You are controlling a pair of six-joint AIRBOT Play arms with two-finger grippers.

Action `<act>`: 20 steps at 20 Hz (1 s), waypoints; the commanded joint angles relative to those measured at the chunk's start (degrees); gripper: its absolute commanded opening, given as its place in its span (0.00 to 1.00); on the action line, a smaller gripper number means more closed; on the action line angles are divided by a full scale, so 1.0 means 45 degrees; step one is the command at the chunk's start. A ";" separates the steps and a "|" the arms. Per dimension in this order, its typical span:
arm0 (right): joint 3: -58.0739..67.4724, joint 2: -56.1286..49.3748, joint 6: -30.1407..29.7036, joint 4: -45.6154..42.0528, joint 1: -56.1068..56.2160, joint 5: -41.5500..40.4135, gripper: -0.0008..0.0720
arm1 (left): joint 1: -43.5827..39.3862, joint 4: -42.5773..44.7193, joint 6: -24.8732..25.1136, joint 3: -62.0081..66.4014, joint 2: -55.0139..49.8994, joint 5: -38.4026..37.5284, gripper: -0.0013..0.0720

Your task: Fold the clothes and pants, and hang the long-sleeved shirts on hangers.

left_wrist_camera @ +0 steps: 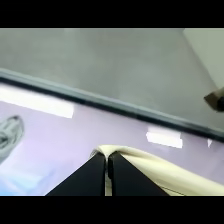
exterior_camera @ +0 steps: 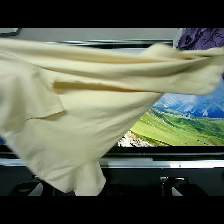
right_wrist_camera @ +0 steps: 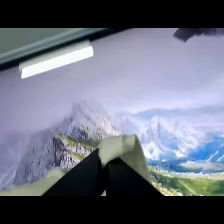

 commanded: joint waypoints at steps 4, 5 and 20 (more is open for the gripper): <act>0.0010 -0.6805 0.0185 0.1778 0.0005 -0.0068 0.05 | -0.0005 -0.0034 -0.0010 -0.3002 -0.6023 0.0505 0.04; 0.0010 -0.7898 0.0238 0.1933 0.0005 -0.0457 0.05 | -0.0019 -0.0073 -0.0010 -0.3007 -0.7121 0.0699 0.04; 0.0015 -1.0370 -0.0758 0.4629 -0.1734 -0.1685 0.80 | 0.1452 -0.1792 0.0763 -0.1642 -0.9874 0.0029 0.98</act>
